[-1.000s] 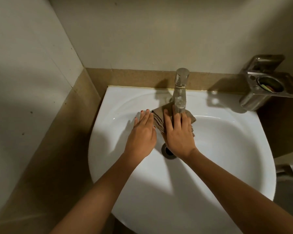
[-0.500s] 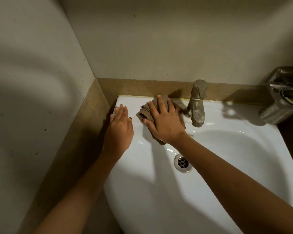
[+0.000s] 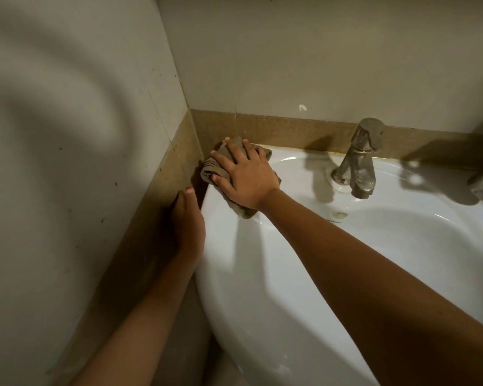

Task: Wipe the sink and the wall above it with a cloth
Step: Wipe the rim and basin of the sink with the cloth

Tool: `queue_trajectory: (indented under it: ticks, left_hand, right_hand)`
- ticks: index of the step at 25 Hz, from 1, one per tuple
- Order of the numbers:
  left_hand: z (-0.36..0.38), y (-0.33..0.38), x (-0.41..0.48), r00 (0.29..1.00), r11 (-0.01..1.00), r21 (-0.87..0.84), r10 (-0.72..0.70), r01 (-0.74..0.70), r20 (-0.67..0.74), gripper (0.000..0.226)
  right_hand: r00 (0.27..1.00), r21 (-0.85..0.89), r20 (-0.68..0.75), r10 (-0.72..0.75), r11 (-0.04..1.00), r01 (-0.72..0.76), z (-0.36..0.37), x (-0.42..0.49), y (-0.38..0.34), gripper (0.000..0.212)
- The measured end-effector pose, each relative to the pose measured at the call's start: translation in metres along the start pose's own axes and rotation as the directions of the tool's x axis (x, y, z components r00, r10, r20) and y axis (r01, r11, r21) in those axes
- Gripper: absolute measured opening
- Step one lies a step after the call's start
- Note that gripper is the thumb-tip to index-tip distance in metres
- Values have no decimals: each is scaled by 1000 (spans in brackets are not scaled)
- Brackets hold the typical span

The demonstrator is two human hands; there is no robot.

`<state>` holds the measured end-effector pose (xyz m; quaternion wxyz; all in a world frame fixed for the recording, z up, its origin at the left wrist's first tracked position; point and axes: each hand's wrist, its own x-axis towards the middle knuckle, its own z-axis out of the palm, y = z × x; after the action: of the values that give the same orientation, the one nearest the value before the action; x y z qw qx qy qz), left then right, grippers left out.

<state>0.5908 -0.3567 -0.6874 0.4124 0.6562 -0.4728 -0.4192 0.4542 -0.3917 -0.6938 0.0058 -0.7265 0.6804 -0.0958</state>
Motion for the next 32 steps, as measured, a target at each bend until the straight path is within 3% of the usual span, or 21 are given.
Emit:
queue_trajectory:
  ticks: [3,7,11,16,22,27,32]
  left_hand:
    - [-3,1,-4,998,995,-71,63,-63,-6,41]
    - [-12,4,-13,990,982,-154,88,-105,-114,41]
    - [-22,1,-28,984,959,-232,140,-163,-114,37]
    - [-37,-20,-57,982,976,-114,177,-183,-63,36]
    - [-50,-30,-91,989,981,-128,145,-149,-35,24]
    - [-66,-41,-101,995,995,-40,94,-95,-29,69]
    - [-71,-37,-142,1000,1000,-15,4,-5,-25,58]
  right_hand:
    - [1000,1,-26,-2,1000,2,2,-3,0,65]
    - [994,38,-24,-107,993,108,2,-8,-12,74]
    - [976,158,-107,-192,965,207,14,-26,-46,66]
    - [953,312,-235,-190,914,259,27,-60,-77,53]
    - [967,503,-203,-155,831,239,29,-98,-94,56]
    - [970,571,-125,-207,785,241,38,-131,-98,58]
    - [971,631,-10,-237,752,190,19,-171,-103,67]
